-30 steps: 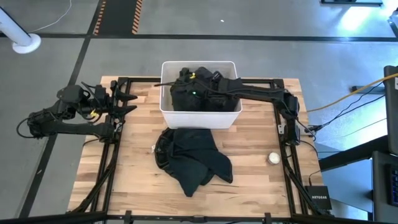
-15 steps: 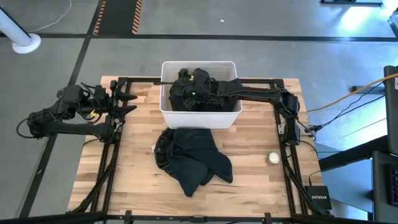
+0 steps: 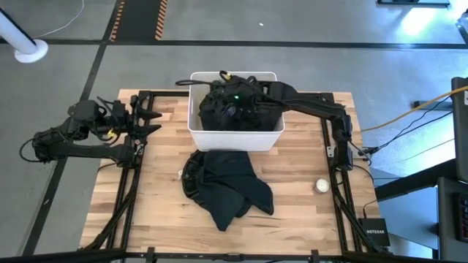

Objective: Sort clothes
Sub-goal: Put the black shorts into the white bin, then put the blue pants into the white bin

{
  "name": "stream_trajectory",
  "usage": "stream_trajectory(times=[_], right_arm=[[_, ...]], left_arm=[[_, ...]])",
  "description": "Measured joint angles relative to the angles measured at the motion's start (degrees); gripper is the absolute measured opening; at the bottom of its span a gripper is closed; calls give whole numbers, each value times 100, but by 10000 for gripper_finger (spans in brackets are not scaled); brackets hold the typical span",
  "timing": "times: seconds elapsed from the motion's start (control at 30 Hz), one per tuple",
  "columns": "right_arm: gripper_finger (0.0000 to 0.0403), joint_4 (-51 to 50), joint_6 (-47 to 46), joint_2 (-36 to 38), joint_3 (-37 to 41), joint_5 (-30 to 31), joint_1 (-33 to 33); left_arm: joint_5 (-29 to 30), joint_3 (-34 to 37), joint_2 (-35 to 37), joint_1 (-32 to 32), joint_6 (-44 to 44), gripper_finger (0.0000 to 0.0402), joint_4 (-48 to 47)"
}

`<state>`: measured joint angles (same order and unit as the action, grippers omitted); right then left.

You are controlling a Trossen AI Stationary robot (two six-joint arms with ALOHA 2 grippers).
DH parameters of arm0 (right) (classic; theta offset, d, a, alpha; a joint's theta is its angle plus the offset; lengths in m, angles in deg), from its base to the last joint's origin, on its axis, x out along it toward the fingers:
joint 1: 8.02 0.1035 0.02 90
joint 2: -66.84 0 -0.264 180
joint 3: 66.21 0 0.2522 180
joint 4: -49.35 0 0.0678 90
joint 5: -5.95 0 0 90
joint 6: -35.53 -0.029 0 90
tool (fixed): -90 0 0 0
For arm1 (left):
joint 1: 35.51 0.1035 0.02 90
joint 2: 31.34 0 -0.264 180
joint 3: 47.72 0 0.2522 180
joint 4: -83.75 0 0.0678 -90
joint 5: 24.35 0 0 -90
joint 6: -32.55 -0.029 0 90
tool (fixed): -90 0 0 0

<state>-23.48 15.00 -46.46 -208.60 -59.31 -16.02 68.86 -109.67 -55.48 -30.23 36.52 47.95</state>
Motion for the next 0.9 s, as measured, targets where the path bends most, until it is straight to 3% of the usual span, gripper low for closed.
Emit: stream_trajectory(times=[0.27,0.5,0.9], right_arm=[[257,-335,288,5,-374,-271,1148],[257,-422,-188,-3,69,-265,2520],[257,-54,-2125,-10,1733,1035,4193]], left_arm=[[-1,0,-2,1,313,182,-72],[-1,0,-1,1,337,182,-270],[-3,1,-181,2,158,182,-212]])
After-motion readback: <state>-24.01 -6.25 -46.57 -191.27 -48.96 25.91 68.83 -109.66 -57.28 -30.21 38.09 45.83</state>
